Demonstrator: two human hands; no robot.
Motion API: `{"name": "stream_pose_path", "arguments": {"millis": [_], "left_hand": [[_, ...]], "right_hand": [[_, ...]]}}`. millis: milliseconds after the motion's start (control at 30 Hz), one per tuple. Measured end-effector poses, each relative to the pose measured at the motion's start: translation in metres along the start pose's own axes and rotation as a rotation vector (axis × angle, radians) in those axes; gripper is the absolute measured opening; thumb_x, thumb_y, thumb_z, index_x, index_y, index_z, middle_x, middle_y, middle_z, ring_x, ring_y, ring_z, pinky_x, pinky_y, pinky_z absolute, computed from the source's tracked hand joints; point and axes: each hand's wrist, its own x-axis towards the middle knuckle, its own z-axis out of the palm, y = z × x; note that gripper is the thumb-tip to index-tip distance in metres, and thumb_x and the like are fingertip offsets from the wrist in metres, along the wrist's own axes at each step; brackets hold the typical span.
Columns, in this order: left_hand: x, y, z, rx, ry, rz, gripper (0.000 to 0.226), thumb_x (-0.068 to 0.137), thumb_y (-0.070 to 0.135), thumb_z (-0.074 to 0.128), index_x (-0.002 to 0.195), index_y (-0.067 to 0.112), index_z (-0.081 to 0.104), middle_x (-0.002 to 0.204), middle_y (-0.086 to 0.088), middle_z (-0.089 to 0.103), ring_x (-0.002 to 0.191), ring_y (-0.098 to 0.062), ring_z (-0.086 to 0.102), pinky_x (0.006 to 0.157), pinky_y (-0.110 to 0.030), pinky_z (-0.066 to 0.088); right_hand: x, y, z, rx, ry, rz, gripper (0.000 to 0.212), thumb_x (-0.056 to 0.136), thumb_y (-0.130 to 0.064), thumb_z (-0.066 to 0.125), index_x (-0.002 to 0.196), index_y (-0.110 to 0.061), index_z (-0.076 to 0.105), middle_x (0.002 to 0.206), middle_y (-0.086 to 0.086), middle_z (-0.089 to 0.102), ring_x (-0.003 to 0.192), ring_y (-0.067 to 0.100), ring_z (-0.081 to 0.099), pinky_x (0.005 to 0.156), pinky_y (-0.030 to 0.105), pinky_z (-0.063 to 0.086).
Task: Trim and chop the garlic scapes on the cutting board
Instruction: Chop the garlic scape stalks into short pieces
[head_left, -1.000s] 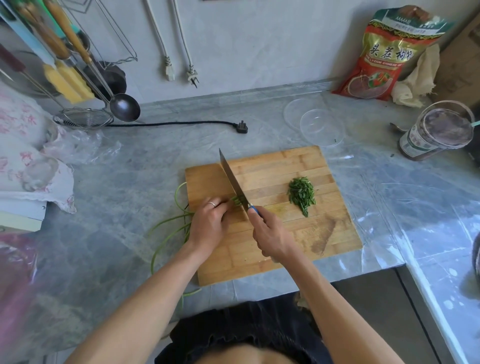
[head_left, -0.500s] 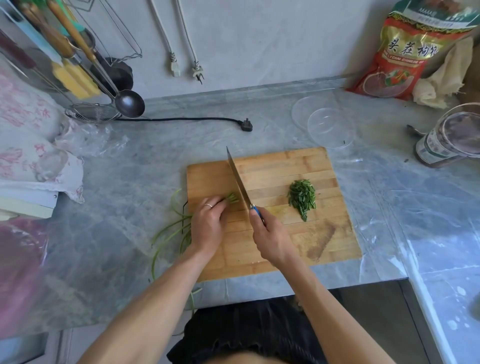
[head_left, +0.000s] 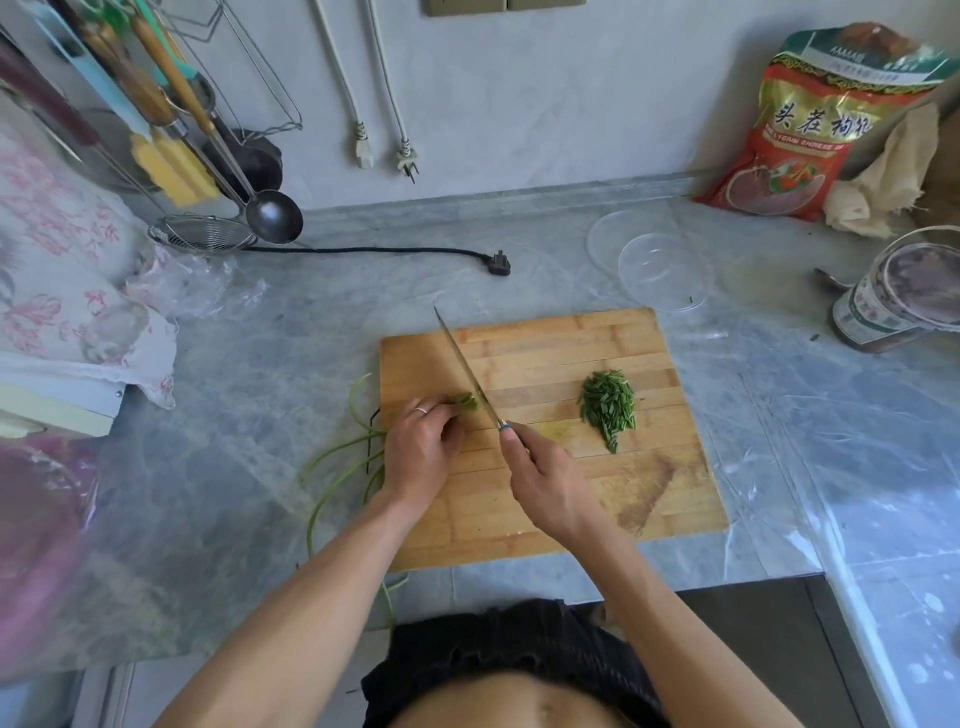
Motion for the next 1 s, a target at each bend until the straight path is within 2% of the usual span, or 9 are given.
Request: {"name": "stream_pose_path", "arguments": {"millis": [233, 333, 467, 567, 633, 733, 867, 900, 1000], "left_hand": [[-0.002, 0.005, 0.003, -0.013, 0.042, -0.045, 0.021, 0.080, 0.002, 0.072, 0.099, 0.011, 0.077, 0.099, 0.000, 0.074, 0.087, -0.025, 0.063, 0.071, -0.034, 0.053], [-0.002, 0.006, 0.003, -0.009, 0.045, -0.063, 0.023, 0.080, 0.001, 0.069, 0.098, 0.012, 0.077, 0.098, 0.003, 0.074, 0.087, -0.023, 0.062, 0.070, -0.034, 0.052], [-0.001, 0.007, 0.002, 0.004, 0.039, -0.045, 0.021, 0.081, 0.002, 0.065, 0.095, 0.013, 0.076, 0.095, 0.004, 0.074, 0.085, -0.023, 0.060, 0.070, -0.033, 0.050], [-0.002, 0.009, 0.001, 0.006, 0.039, -0.055, 0.020, 0.082, 0.002, 0.064, 0.095, 0.013, 0.076, 0.094, 0.004, 0.074, 0.086, -0.022, 0.060, 0.070, -0.033, 0.051], [-0.001, 0.009, 0.001, 0.007, 0.036, -0.064, 0.020, 0.083, 0.001, 0.065, 0.096, 0.013, 0.076, 0.093, 0.004, 0.074, 0.086, -0.022, 0.061, 0.069, -0.035, 0.052], [-0.001, 0.010, 0.001, 0.004, 0.030, -0.067, 0.020, 0.083, 0.000, 0.065, 0.095, 0.013, 0.076, 0.091, 0.003, 0.074, 0.086, -0.022, 0.062, 0.069, -0.036, 0.053], [0.001, 0.008, 0.001, -0.010, 0.017, -0.068, 0.022, 0.083, -0.001, 0.064, 0.096, 0.012, 0.076, 0.092, 0.003, 0.074, 0.089, -0.021, 0.061, 0.072, -0.035, 0.052], [0.001, 0.008, 0.002, -0.013, 0.014, -0.070, 0.022, 0.084, -0.001, 0.064, 0.097, 0.013, 0.076, 0.093, 0.004, 0.074, 0.089, -0.021, 0.061, 0.073, -0.035, 0.052], [0.001, 0.008, 0.002, -0.026, 0.015, -0.074, 0.022, 0.084, -0.001, 0.063, 0.096, 0.013, 0.076, 0.093, 0.005, 0.073, 0.088, -0.019, 0.059, 0.073, -0.033, 0.050]], "right_hand": [[-0.008, 0.001, -0.002, -0.063, -0.023, -0.019, 0.037, 0.103, -0.039, 0.035, 0.069, -0.025, 0.038, 0.059, -0.001, 0.043, 0.056, 0.016, 0.043, 0.056, 0.033, 0.036], [-0.008, -0.002, -0.001, -0.085, -0.037, -0.026, 0.037, 0.104, -0.037, 0.035, 0.071, -0.019, 0.039, 0.060, 0.002, 0.045, 0.057, 0.023, 0.044, 0.056, 0.036, 0.037], [-0.008, -0.009, -0.001, -0.115, -0.067, -0.019, 0.037, 0.104, -0.034, 0.035, 0.079, -0.009, 0.045, 0.061, 0.003, 0.046, 0.058, 0.020, 0.045, 0.055, 0.033, 0.034], [-0.007, -0.013, -0.003, -0.118, -0.084, 0.044, 0.039, 0.104, -0.033, 0.034, 0.087, -0.002, 0.050, 0.070, 0.014, 0.055, 0.059, 0.020, 0.045, 0.052, 0.029, 0.036], [-0.005, -0.015, -0.004, -0.123, -0.082, 0.075, 0.039, 0.103, -0.032, 0.034, 0.085, -0.001, 0.050, 0.076, 0.019, 0.060, 0.060, 0.020, 0.046, 0.053, 0.031, 0.037], [-0.005, -0.021, -0.004, -0.142, -0.053, 0.059, 0.037, 0.103, -0.030, 0.035, 0.074, -0.008, 0.044, 0.066, 0.008, 0.050, 0.059, 0.019, 0.041, 0.056, 0.034, 0.035], [-0.007, -0.023, 0.000, -0.201, -0.024, 0.015, 0.036, 0.104, -0.026, 0.034, 0.079, -0.002, 0.046, 0.068, 0.011, 0.049, 0.062, 0.031, 0.044, 0.060, 0.045, 0.039], [-0.007, -0.022, 0.001, -0.212, -0.019, 0.023, 0.036, 0.104, -0.028, 0.034, 0.081, -0.004, 0.047, 0.068, 0.010, 0.050, 0.062, 0.028, 0.044, 0.061, 0.046, 0.040], [-0.002, -0.020, 0.005, -0.314, -0.020, 0.071, 0.029, 0.103, -0.039, 0.030, 0.088, -0.022, 0.048, 0.071, -0.005, 0.051, 0.068, 0.019, 0.048, 0.062, 0.034, 0.038]]}}
